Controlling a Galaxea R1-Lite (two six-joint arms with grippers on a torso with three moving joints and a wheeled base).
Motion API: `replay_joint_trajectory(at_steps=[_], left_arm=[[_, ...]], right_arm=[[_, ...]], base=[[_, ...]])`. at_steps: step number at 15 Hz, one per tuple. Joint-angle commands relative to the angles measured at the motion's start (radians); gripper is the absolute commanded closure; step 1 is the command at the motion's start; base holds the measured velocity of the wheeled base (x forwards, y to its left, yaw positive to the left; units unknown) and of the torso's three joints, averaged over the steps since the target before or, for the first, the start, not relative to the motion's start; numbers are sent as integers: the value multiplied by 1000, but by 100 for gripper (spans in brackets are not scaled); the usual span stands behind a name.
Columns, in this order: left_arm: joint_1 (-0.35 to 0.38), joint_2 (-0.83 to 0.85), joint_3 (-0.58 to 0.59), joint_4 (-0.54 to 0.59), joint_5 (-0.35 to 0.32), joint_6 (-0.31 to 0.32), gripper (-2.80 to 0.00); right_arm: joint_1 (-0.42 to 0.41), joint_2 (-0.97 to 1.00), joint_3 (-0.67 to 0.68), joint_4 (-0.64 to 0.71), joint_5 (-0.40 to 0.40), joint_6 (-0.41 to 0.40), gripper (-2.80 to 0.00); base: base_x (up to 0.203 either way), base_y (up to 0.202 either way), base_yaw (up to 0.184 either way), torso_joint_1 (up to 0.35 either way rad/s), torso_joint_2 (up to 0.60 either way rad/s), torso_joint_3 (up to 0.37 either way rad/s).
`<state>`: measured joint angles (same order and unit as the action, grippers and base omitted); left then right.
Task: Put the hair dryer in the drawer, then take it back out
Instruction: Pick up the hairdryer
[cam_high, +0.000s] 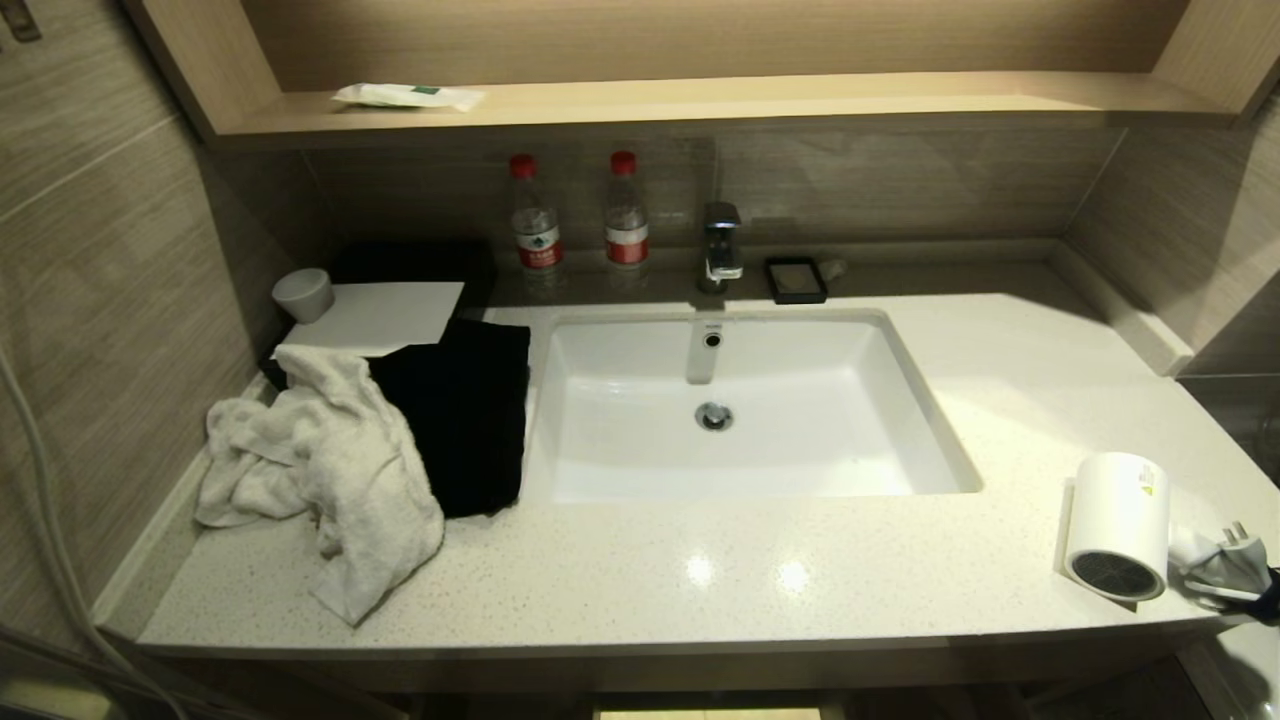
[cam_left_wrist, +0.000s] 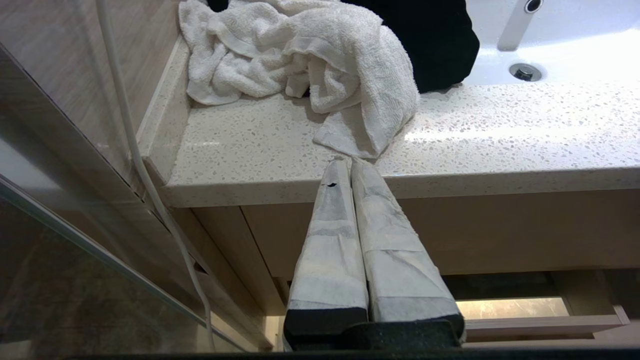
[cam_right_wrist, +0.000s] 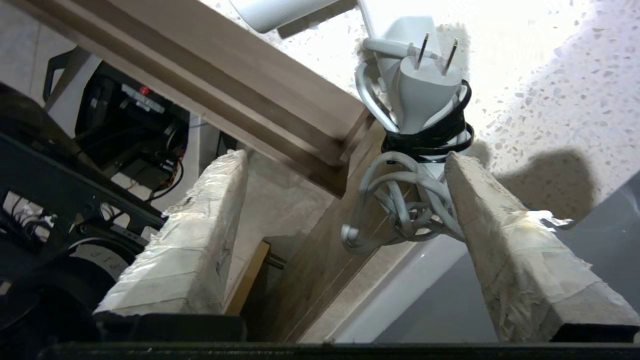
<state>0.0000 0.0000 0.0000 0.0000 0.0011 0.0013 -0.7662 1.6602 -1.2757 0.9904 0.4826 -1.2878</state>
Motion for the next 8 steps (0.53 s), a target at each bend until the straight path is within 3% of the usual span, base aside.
replay_joint_trajectory(at_steps=[1,8], left_arm=[[0,-2,0,0,0,0,0],[0,-2,0,0,0,0,0]], right_arm=[[-1,52,-28,15,3,-27,-280],[7,188,-204,145,2,-71,-280]], base=[[0,0,0,0,0,0],[0,0,0,0,0,0]])
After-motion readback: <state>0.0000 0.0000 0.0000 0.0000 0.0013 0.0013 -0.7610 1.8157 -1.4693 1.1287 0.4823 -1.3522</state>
